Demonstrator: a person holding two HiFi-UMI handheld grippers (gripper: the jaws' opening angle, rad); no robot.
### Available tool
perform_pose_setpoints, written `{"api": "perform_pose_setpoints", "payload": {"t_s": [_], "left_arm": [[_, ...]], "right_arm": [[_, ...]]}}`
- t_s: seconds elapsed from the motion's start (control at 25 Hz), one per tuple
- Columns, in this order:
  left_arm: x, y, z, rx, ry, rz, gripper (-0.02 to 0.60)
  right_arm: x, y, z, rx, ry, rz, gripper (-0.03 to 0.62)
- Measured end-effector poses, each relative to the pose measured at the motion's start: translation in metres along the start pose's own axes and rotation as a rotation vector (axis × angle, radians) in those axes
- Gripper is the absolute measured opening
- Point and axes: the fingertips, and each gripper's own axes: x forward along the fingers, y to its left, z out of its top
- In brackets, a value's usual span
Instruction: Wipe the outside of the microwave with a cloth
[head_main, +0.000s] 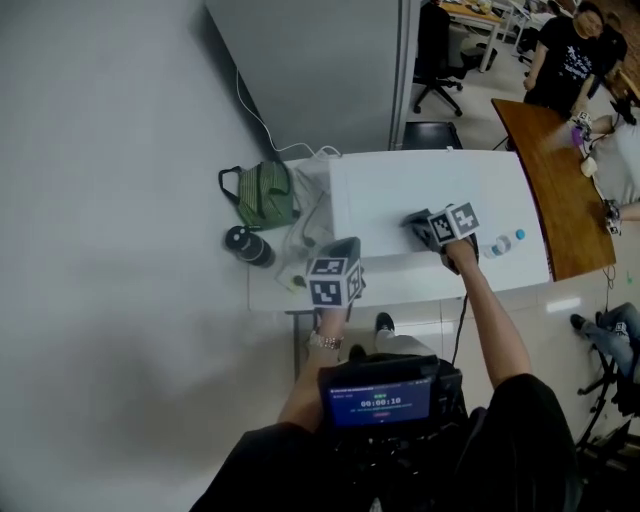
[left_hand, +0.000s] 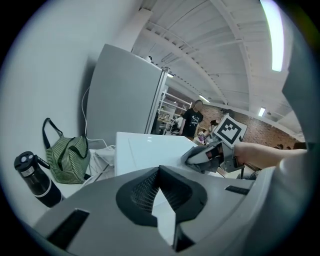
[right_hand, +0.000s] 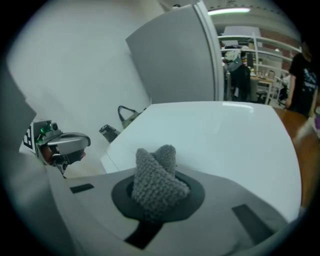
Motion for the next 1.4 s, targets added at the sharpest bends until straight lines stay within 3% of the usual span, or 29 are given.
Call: {"api": "perform_pose_setpoints", "payload": {"t_s": [0.16,0.36,0.64,0.84,0.92,1.12,1.4], "left_arm": [[0.010,-0.022,-0.002,0.020,0.020,-0.050,0.000],[0.008,-0.022,-0.001,0.025,0.018,-0.051,0.000],[-0.017,-0.007,0.000,0.031,0.004,-0.017,0.000],[-0.042,-0.003,-0.017,0.014,0.013,-0.008,0.000],[-0.049,-0.008,-0.030,0.005,0.028,-0.013,0.000],[-0.049,-0.037,-0.066,0.023,0.106,-0.054,0.000],[-0.045,-0.054,-0.066,0.051,0.114,-0.044,0.000]], "right_arm": [[-0.048,-0.061,-0.026,0.107,-0.057,-0.060,0.015],[-0.084,-0.111,-0.048,0.176,-0.087,-0.133,0.015],[-0.093,-0.126,-0.055,0.192,-0.109,-0.235,0.015],[-0.104,-0.136,-0.072,0.252,-0.106,-0.380,0.015],[-0.109,-0.122,-0.080,0.268,-0.119,-0.406,0.015],[-0.075,-0.023,-0.088,0.185,-0.169,-0.312,0.016],[-0.021,0.083,-0.079,0.014,-0.218,-0.189,0.015]]}}
